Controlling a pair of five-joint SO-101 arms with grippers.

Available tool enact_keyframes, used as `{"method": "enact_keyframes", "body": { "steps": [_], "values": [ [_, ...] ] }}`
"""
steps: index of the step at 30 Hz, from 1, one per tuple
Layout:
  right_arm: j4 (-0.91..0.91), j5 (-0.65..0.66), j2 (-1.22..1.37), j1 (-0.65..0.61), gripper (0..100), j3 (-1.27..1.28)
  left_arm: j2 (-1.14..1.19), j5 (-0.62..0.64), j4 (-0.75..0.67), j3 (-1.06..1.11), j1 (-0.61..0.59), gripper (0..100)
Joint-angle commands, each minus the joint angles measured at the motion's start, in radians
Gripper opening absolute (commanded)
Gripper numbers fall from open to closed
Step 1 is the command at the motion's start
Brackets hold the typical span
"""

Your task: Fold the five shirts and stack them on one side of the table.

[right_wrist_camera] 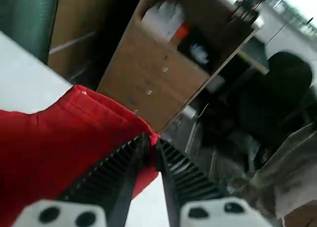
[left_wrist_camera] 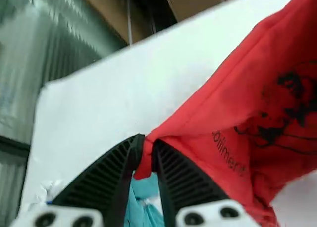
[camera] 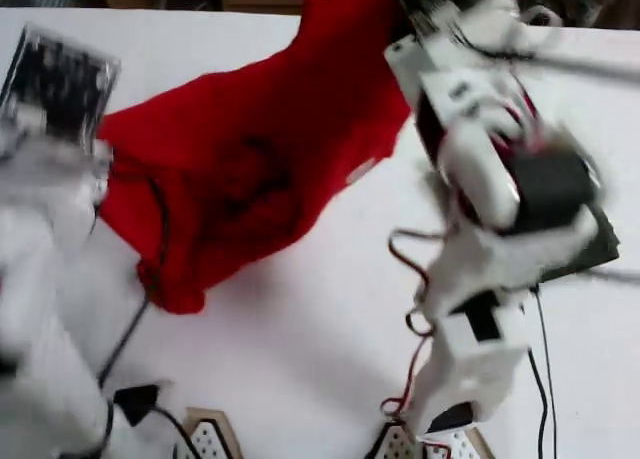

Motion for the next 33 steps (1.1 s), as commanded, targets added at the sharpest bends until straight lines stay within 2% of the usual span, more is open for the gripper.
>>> {"method": "enact_keyframes", "body": {
  "steps": [1,10,13,18,24,27,30,33],
  "values": [
    [0.019,0.002,-0.15,0.004,2.0,-0.02,-0.118,0.0,0.006,0.005,0.038,2],
    [0.016,0.005,-0.346,0.01,2.0,-0.02,-0.278,-0.002,-0.028,0.309,0.037,2],
    [0.016,0.006,-0.406,0.012,2.0,-0.02,-0.341,-0.025,-0.046,0.326,0.035,2],
    [0.016,0.089,-0.496,0.012,2.0,-0.02,-0.45,-0.054,-0.041,0.329,0.034,2],
    [0.012,0.094,-0.558,0.012,2.0,-0.02,-0.545,-0.057,-0.077,0.325,0.034,2],
    [-0.067,0.094,-0.555,0.019,2.0,-0.018,-0.565,-0.057,-0.103,0.331,0.034,2],
    [-0.214,0.094,-0.526,0.099,2.0,0.002,-0.565,-0.052,-0.104,0.355,0.034,2],
    [-0.334,0.094,-0.512,0.128,2.0,0.063,-0.568,-0.052,-0.11,0.418,0.034,2]
  ]
}}
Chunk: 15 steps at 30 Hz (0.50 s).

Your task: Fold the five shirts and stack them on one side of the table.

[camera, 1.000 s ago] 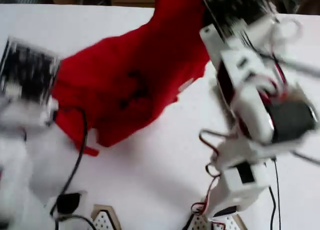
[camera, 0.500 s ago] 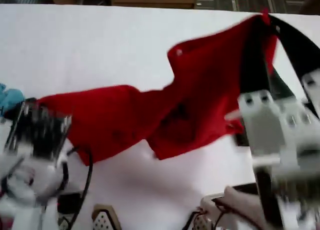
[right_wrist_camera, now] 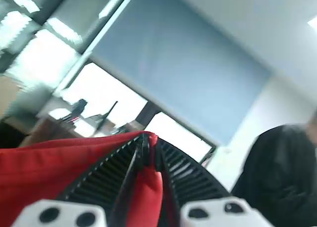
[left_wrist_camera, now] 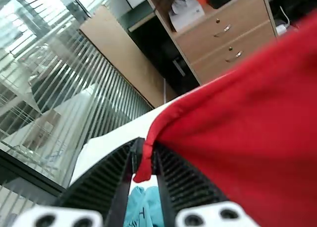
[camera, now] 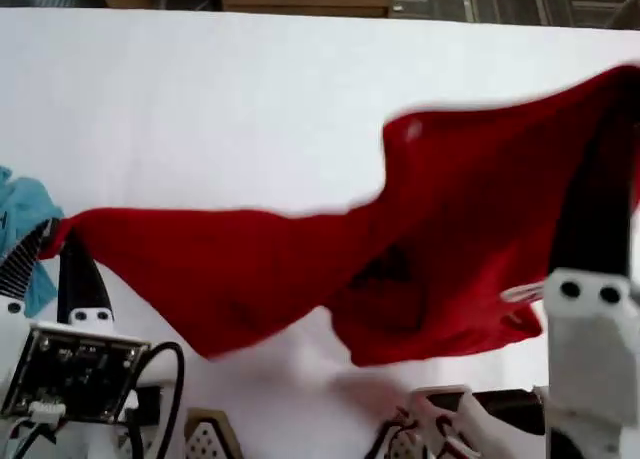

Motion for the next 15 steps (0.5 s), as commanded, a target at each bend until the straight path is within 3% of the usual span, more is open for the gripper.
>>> {"method": "enact_keyframes", "body": {
  "steps": [1,8,15],
  "values": [
    [-0.136,0.006,0.03,0.027,2.0,0.072,-0.003,0.002,-0.043,0.064,-0.003,2],
    [-0.191,0.0,0.001,0.025,2.0,0.155,-0.003,-0.005,-0.163,0.12,-0.101,2],
    [-0.189,0.0,-0.042,0.025,2.0,0.18,-0.005,-0.005,-0.081,0.041,-0.106,2]
  ]
}}
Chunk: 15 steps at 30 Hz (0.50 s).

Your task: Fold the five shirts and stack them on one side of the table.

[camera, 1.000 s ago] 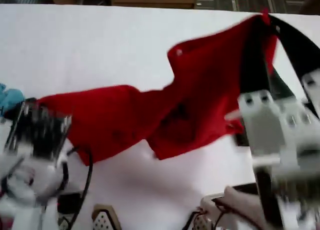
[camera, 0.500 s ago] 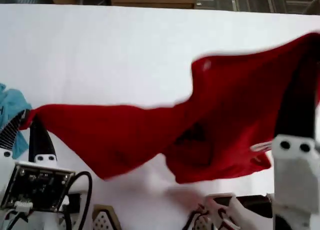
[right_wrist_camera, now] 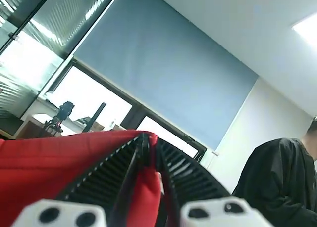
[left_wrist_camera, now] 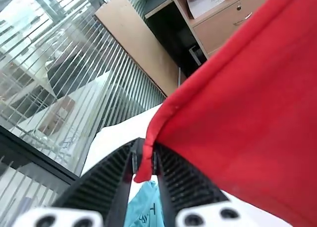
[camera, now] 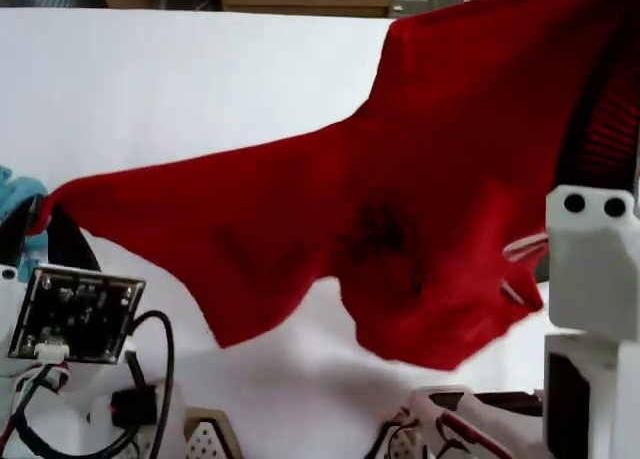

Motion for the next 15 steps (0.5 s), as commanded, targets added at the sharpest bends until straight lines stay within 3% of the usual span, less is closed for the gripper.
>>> {"method": "enact_keyframes", "body": {
  "steps": [1,15],
  "values": [
    [-0.016,0.0,-0.028,0.005,2.0,0.006,-0.005,-0.002,0.058,-0.085,-0.012,2],
    [0.035,0.0,-0.05,0.004,2.0,0.006,-0.003,-0.002,0.12,-0.171,-0.012,2]
  ]
}}
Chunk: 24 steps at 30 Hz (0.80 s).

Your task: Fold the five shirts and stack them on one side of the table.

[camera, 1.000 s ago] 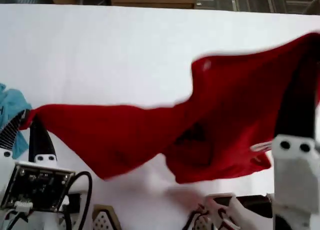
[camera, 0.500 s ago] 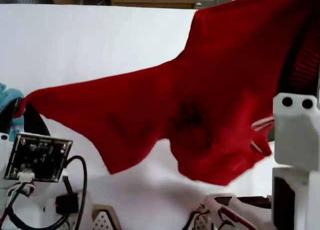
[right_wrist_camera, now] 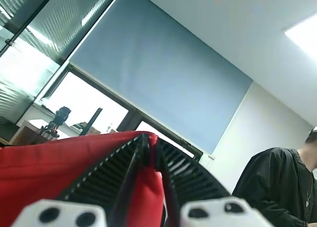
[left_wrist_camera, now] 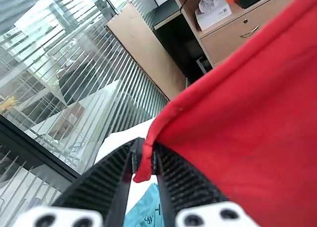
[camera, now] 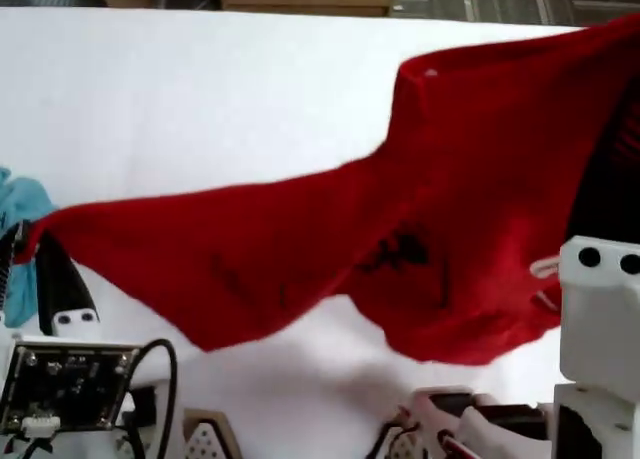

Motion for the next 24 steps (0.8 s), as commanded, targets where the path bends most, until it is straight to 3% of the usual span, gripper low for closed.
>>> {"method": "enact_keyframes", "body": {
  "steps": [1,11,24],
  "values": [
    [0.005,0.0,-0.002,0.004,2.0,0.006,-0.002,-0.005,0.031,-0.021,-0.012,2],
    [0.007,0.002,-0.001,0.004,2.0,0.009,0.035,-0.051,-0.103,0.071,-0.012,2],
    [-0.001,-0.002,-0.001,0.004,2.0,0.245,0.178,-0.054,-0.155,0.128,-0.012,2]
  ]
}}
